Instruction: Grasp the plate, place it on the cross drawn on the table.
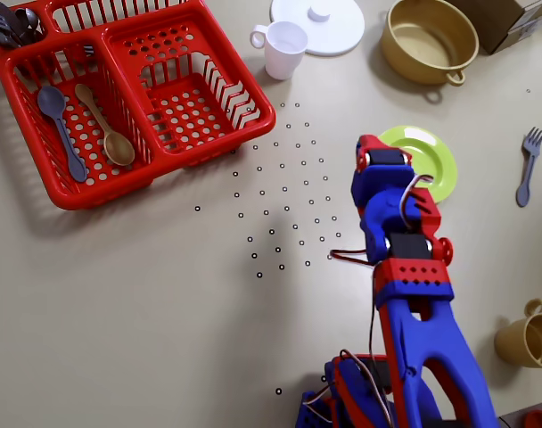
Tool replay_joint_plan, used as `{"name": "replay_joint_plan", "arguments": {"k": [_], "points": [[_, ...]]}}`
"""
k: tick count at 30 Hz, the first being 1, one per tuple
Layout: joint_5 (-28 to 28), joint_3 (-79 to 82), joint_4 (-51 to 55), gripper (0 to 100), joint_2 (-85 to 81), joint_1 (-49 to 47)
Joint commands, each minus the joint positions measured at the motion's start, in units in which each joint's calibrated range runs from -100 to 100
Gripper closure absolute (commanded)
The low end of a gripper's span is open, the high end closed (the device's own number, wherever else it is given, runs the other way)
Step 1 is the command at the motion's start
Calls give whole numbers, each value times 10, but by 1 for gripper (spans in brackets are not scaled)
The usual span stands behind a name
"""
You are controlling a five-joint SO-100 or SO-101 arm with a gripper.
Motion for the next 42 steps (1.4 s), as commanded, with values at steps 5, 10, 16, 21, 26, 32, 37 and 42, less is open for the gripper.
{"name": "replay_joint_plan", "arguments": {"k": [5,10,16,21,26,32,37,42], "points": [[-42,-68,89,100,-108,-14],[-46,17,85,100,-209,-58],[-43,114,122,100,-340,-108],[-29,164,184,100,-395,-113],[0,255,251,100,-457,-94],[-8,377,272,100,-562,-95],[-19,420,263,100,-563,-84],[-16,445,275,100,-563,-74]]}}
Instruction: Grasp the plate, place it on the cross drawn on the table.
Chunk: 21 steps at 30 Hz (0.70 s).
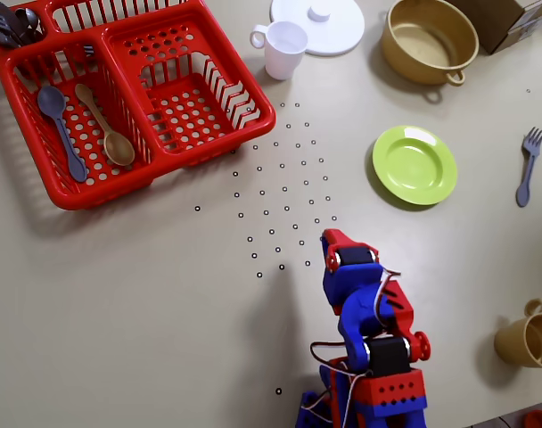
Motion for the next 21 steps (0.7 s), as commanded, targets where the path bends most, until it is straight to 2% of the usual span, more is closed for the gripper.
{"name": "replay_joint_plan", "arguments": {"k": [1,9,21], "points": [[-2,10,17,100,-6,3],[-3,11,110,100,-6,3],[-6,11,114,100,-5,4]]}}
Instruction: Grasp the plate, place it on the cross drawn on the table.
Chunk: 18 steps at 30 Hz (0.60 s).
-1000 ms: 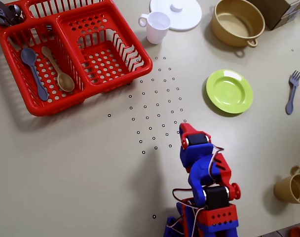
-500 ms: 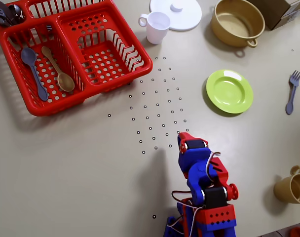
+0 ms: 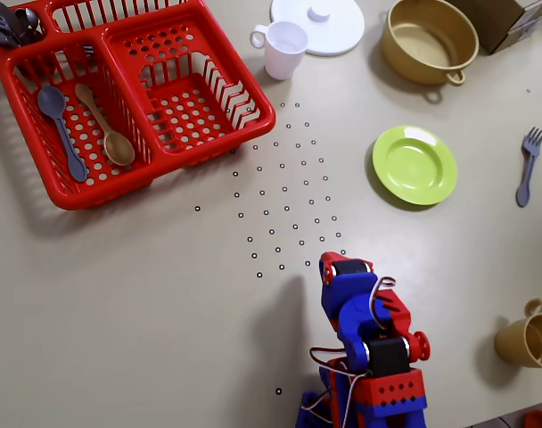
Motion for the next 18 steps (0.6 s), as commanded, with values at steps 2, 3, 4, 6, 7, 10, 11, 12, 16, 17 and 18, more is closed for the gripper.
{"name": "replay_joint_plan", "arguments": {"k": [2,3,4,6,7,10,11,12,16,17,18], "points": [[-3,11,3,100,-5,9],[-1,11,3,100,-5,8],[-1,11,3,100,-5,8],[-2,11,3,100,-5,8],[-2,11,3,100,-5,8],[-2,11,3,100,-5,8],[-2,11,3,100,-5,8],[-2,11,3,100,-5,8],[-2,11,3,100,-5,8],[-2,11,3,100,-5,8],[-2,11,3,100,-5,8]]}}
